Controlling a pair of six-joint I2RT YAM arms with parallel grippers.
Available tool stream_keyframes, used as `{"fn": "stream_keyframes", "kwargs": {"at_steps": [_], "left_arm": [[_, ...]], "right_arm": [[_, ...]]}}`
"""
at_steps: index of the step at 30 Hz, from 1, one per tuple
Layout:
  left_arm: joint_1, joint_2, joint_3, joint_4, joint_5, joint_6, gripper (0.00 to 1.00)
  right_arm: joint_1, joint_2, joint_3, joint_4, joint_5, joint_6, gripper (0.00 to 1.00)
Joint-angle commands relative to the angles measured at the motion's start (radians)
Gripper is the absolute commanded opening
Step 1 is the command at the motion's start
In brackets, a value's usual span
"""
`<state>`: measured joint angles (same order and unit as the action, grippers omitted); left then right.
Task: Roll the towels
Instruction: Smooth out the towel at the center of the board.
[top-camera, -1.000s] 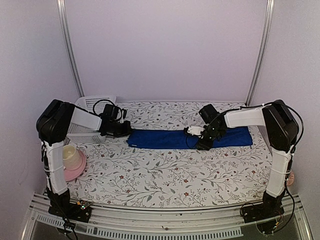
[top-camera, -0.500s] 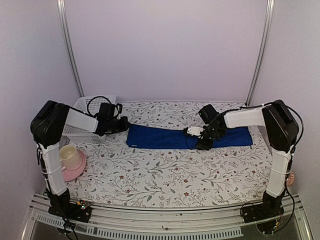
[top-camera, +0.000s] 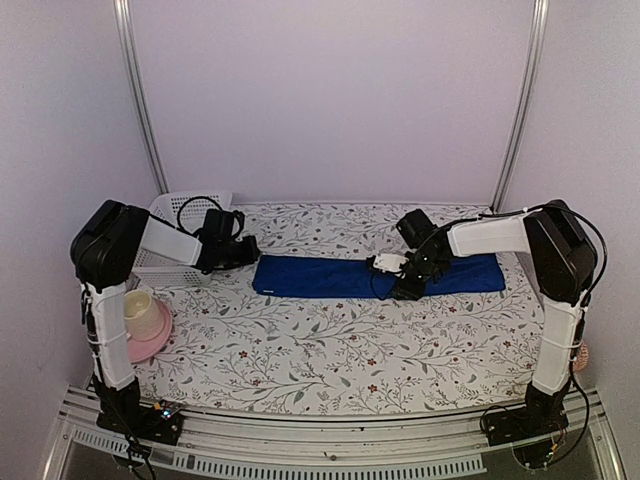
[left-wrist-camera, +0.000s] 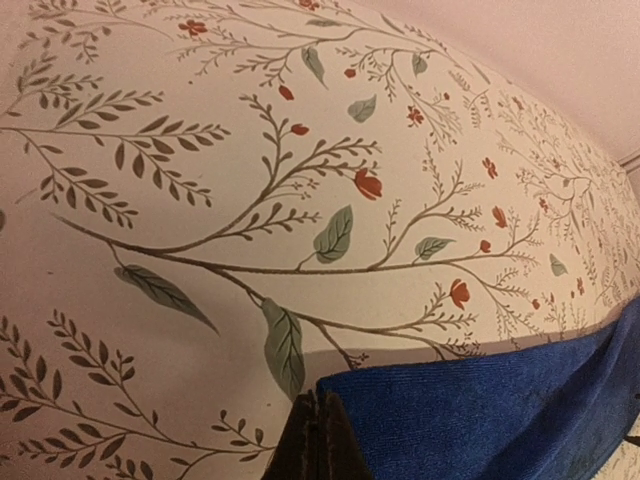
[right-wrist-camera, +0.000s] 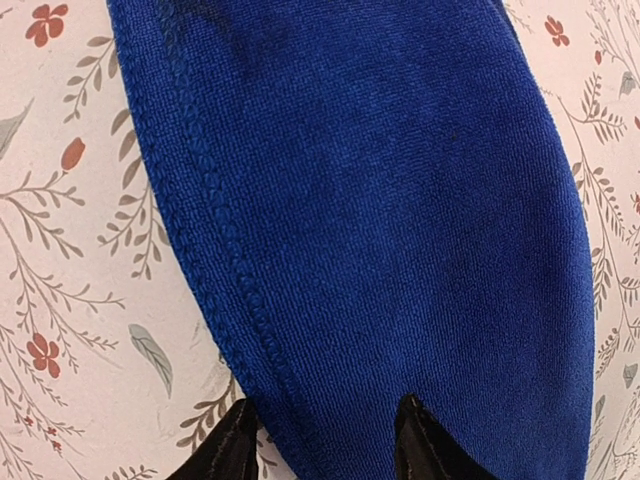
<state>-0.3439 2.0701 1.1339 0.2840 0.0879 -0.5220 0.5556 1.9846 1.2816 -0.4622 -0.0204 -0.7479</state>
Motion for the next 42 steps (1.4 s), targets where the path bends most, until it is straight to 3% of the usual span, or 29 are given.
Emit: {"fn": "stream_keyframes", "kwargs": {"at_steps": [1,9,12,14,21,25,29,34,42], "left_arm": [[0.005,0.016,0.020,0.004,-0.073,-0.005,0.00],[0.001,0.007,0.027,-0.005,-0.073,0.017,0.00],[-0.014,-0.081,-0.029,0.012,-0.076,0.040,0.23],[-0.036,-0.153,-0.056,0.014,-0.089,0.077,0.34],[-0.105,-0.314,-0.144,-0.039,-0.102,0.140,0.52],[-0.106,-0.380,-0.209,-0.042,-0.081,0.125,0.65],[-0.110,-0.405,-0.230,-0.055,-0.049,0.142,0.71],[-0.129,-0.459,-0.257,-0.056,-0.040,0.160,0.86],[-0.151,-0.607,-0.345,-0.068,-0.063,0.161,0.91]], "right_arm": [[0.012,0.075,-0.059,-0.058,0.039,-0.026,0.45],[0.012,0.038,-0.063,-0.062,0.027,-0.036,0.45],[0.012,-0.003,-0.056,-0.074,0.002,-0.039,0.49],[0.013,-0.035,-0.047,-0.083,-0.022,-0.040,0.50],[0.025,-0.078,0.082,-0.127,-0.118,-0.057,0.63],[0.070,-0.018,0.232,-0.131,-0.103,-0.050,0.66],[0.126,0.084,0.362,-0.132,-0.114,-0.020,0.67],[0.182,0.222,0.505,-0.133,-0.109,0.046,0.62],[0.194,0.354,0.638,-0.134,-0.158,0.167,0.52]]}}
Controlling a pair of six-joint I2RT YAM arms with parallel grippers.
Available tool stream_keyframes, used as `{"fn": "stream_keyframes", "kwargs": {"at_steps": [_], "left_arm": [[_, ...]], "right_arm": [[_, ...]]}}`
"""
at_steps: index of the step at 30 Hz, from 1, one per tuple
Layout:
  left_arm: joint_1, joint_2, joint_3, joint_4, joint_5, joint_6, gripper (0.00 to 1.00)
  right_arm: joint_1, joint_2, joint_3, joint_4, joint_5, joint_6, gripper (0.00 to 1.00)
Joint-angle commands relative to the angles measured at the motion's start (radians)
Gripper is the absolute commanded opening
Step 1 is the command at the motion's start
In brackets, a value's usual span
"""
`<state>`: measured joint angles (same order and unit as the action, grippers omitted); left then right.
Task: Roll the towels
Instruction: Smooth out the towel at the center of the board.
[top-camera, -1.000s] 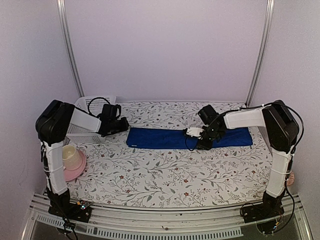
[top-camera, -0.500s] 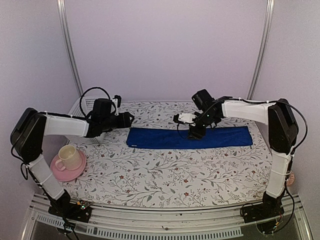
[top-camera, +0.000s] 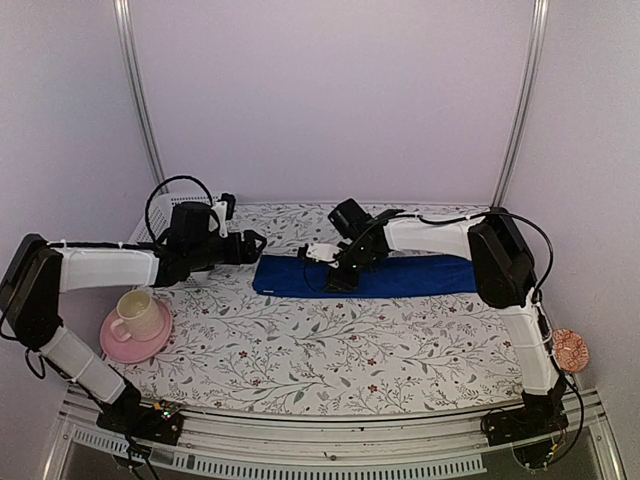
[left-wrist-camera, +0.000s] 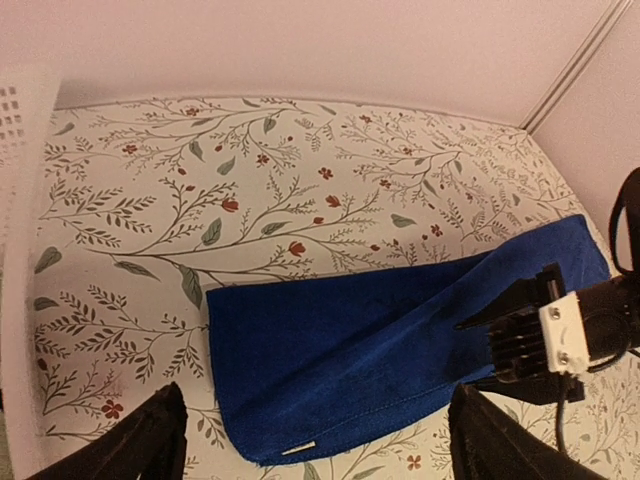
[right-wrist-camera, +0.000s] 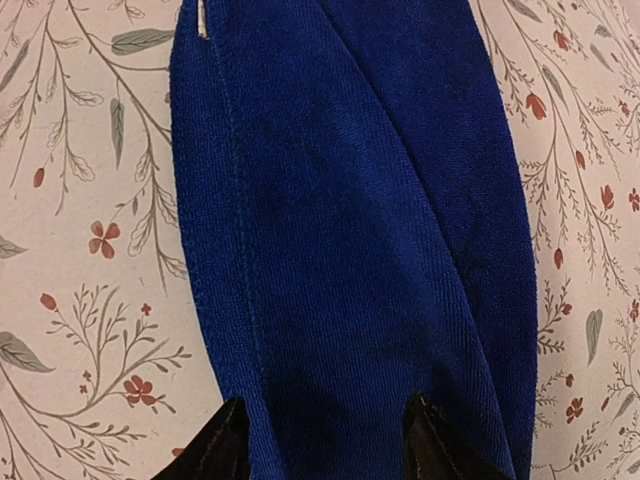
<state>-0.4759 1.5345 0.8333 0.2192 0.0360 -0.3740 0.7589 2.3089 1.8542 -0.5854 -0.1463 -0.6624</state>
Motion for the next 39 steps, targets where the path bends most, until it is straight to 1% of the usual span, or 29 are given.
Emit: {"fn": "stream_keyframes", "kwargs": {"at_steps": [1,3,6,8,12,14,21,25,29,32,39], "left_arm": [[-0.022,-0.086,-0.057,-0.003,-0.013,0.012,0.91],[-0.027,-0.106,-0.080,-0.005,-0.018,0.013,0.93],[-0.034,-0.123,-0.104,-0.012,-0.029,0.021,0.93],[-0.035,-0.126,-0.113,-0.017,-0.035,0.025,0.94],[-0.035,-0.131,-0.122,-0.017,-0.039,0.024,0.94],[-0.035,-0.128,-0.123,-0.011,-0.038,0.024,0.94],[-0.038,-0.083,-0.123,0.011,-0.028,0.014,0.94],[-0.038,-0.060,-0.126,0.025,-0.022,0.011,0.95],[-0.038,-0.035,-0.123,0.034,-0.011,0.008,0.95],[-0.039,-0.019,-0.117,0.042,-0.006,0.006,0.95],[-0.040,0.020,-0.095,0.043,-0.003,0.005,0.95]], "right_arm": [[-0.009,0.030,0.071,-0.009,-0.038,0.088,0.51],[-0.008,0.074,0.076,-0.010,-0.053,0.090,0.50],[-0.008,0.086,0.072,-0.010,-0.064,0.089,0.49],[-0.009,0.092,0.065,-0.011,-0.072,0.084,0.46],[-0.009,0.098,0.049,-0.014,-0.092,0.073,0.45],[-0.008,0.100,0.045,-0.014,-0.092,0.069,0.42],[-0.008,0.115,0.038,-0.016,-0.073,0.067,0.22],[-0.008,0.106,0.027,-0.026,-0.089,0.048,0.07],[-0.009,0.093,0.030,-0.048,-0.117,0.037,0.06],[-0.008,0.078,0.032,-0.070,-0.139,0.023,0.12],[-0.008,0.075,0.036,-0.120,-0.188,-0.003,0.13]]}}
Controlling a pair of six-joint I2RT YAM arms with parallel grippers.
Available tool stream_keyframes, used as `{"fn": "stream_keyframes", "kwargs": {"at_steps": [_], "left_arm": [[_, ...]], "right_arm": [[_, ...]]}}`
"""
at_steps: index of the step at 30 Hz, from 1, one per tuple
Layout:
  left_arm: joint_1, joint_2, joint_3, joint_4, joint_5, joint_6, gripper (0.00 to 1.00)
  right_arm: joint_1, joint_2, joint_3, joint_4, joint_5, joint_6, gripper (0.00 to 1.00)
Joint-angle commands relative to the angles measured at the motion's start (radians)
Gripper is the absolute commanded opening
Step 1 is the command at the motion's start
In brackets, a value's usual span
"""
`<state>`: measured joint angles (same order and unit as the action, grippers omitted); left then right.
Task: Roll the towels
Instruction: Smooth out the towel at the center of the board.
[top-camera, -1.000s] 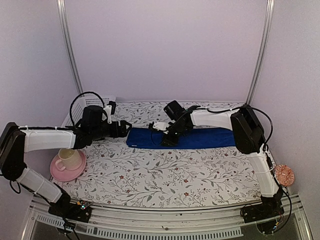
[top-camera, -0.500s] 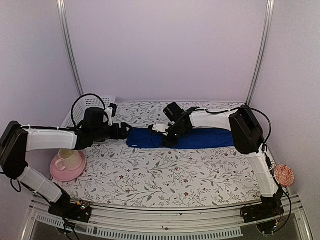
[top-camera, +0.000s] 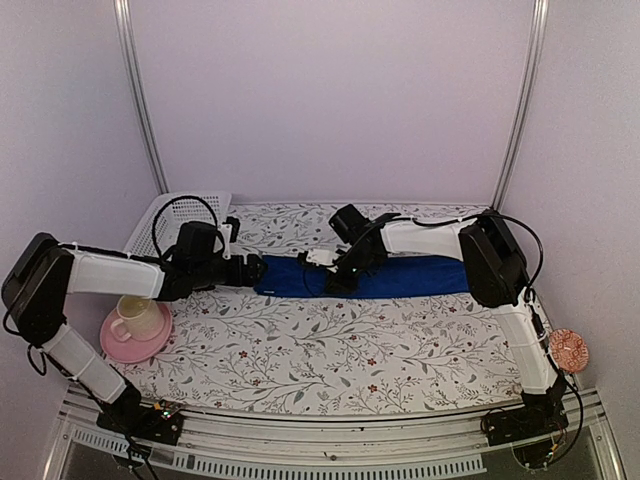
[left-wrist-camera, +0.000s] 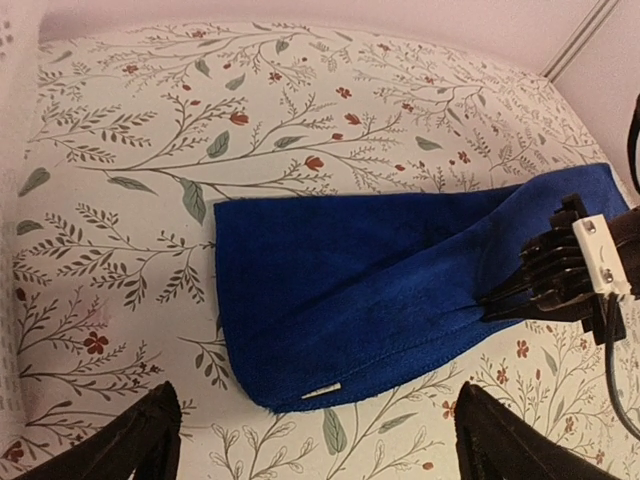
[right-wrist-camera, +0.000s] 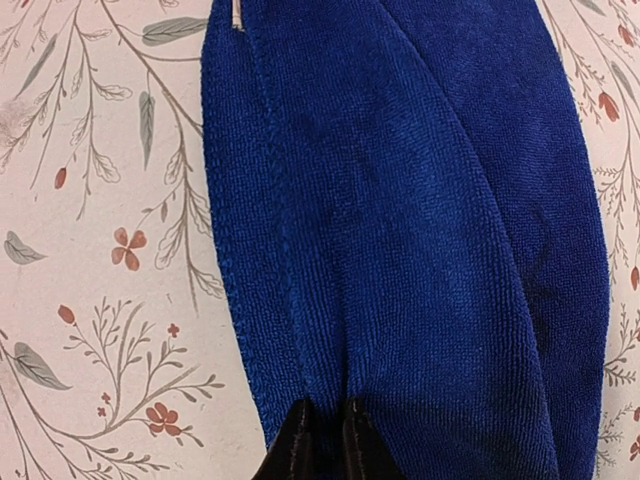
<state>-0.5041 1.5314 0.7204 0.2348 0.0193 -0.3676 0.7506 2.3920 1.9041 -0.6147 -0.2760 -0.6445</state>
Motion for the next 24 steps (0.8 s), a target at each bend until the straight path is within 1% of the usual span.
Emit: {"fn": "stream_keyframes", "kwargs": {"at_steps": [1,2,4,8,9,11,12,14,17,20,24], "left_arm": [[-0.011,0.029,0.020,0.028,0.015,-0.002,0.95],[-0.011,0.035,0.023,0.028,0.016,-0.004,0.95],[-0.011,0.045,0.029,0.027,0.019,-0.007,0.95],[-0.011,0.066,0.041,0.027,0.014,-0.016,0.96],[-0.013,0.074,0.046,0.020,0.003,-0.019,0.96],[-0.012,0.093,0.067,-0.001,-0.030,-0.029,0.96],[-0.011,0.102,0.079,-0.011,-0.039,-0.034,0.96],[-0.010,0.124,0.121,-0.021,-0.051,-0.038,0.96],[-0.007,0.160,0.179,-0.023,-0.054,-0.047,0.96],[0.011,0.203,0.219,0.029,0.009,-0.070,0.91],[0.030,0.314,0.302,0.073,0.143,-0.103,0.78]], "right_arm": [[0.000,-0.006,-0.011,-0.097,-0.063,-0.020,0.12],[0.000,-0.004,-0.008,-0.102,-0.069,-0.021,0.12],[0.000,0.003,-0.001,-0.111,-0.076,-0.021,0.05],[0.000,0.008,0.011,-0.127,-0.093,-0.023,0.04],[0.001,0.010,0.013,-0.129,-0.095,-0.022,0.08],[0.000,0.014,0.020,-0.134,-0.091,-0.020,0.23],[0.000,0.017,0.022,-0.134,-0.084,-0.019,0.28],[0.001,0.022,0.027,-0.133,-0.071,-0.016,0.31],[0.000,0.024,0.033,-0.133,-0.062,-0.012,0.32],[0.000,0.019,0.039,-0.132,-0.063,-0.006,0.32],[0.000,0.009,0.045,-0.132,-0.064,-0.003,0.31]]}}
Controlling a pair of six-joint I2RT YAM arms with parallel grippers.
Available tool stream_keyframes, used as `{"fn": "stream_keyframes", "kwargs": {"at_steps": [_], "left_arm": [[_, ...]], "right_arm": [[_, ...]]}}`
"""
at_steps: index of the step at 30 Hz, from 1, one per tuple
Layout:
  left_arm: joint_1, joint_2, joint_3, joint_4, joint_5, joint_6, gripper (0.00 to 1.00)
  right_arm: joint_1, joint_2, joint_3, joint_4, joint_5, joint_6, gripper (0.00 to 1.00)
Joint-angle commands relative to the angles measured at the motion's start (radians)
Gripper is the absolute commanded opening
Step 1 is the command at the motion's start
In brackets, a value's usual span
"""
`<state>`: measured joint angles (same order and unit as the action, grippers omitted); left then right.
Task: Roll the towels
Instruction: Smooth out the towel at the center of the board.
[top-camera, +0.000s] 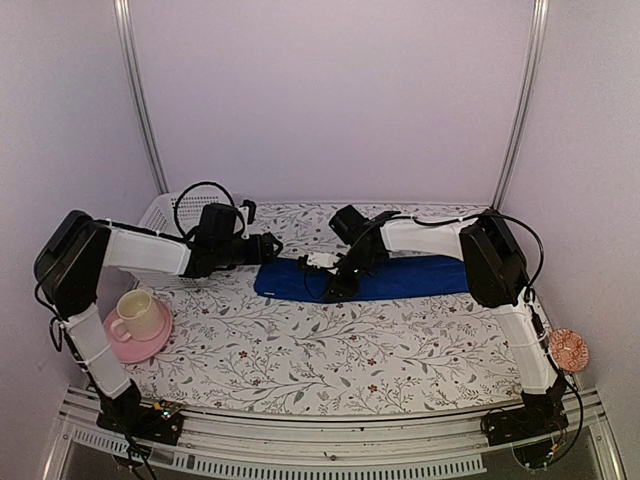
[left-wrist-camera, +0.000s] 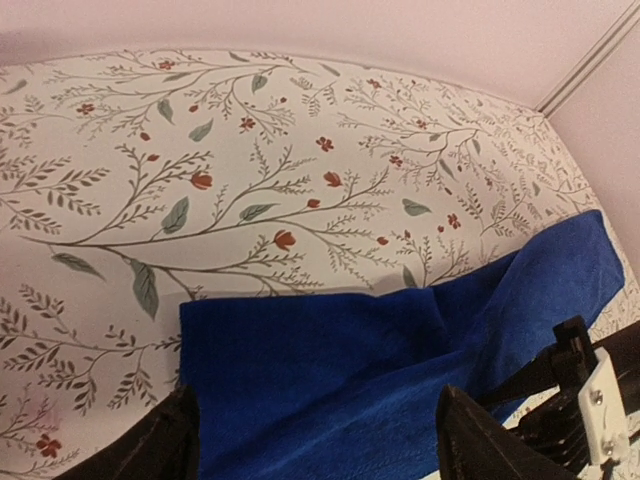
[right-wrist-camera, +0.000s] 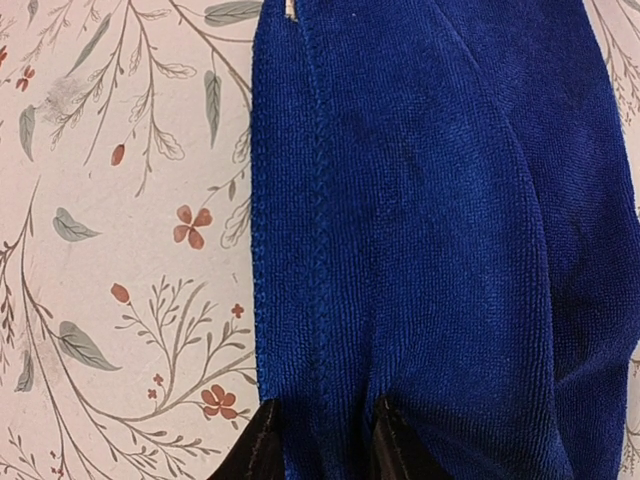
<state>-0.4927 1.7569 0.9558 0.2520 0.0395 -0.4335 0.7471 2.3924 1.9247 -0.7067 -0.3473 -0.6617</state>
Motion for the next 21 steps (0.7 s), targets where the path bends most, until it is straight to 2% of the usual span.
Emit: {"fn": "stream_keyframes", "kwargs": {"at_steps": [1,7,14,18,21], "left_arm": [[0.019,0.114,0.084,0.059,0.141,-0.043,0.76],[0.020,0.248,0.145,0.069,0.201,-0.075,0.68],[0.024,0.289,0.142,0.036,0.150,-0.090,0.60],[0.025,0.283,0.133,0.008,0.073,-0.106,0.59],[0.025,0.277,0.125,-0.003,0.025,-0.117,0.59]], "right_arm": [[0.004,0.007,0.025,-0.039,0.007,0.014,0.31],[0.002,-0.004,0.026,-0.034,0.005,0.028,0.22],[0.000,0.005,0.028,-0.038,-0.013,0.030,0.20],[0.001,-0.003,0.035,-0.054,-0.047,0.024,0.33],[0.001,-0.004,0.039,-0.061,-0.060,0.024,0.35]]}}
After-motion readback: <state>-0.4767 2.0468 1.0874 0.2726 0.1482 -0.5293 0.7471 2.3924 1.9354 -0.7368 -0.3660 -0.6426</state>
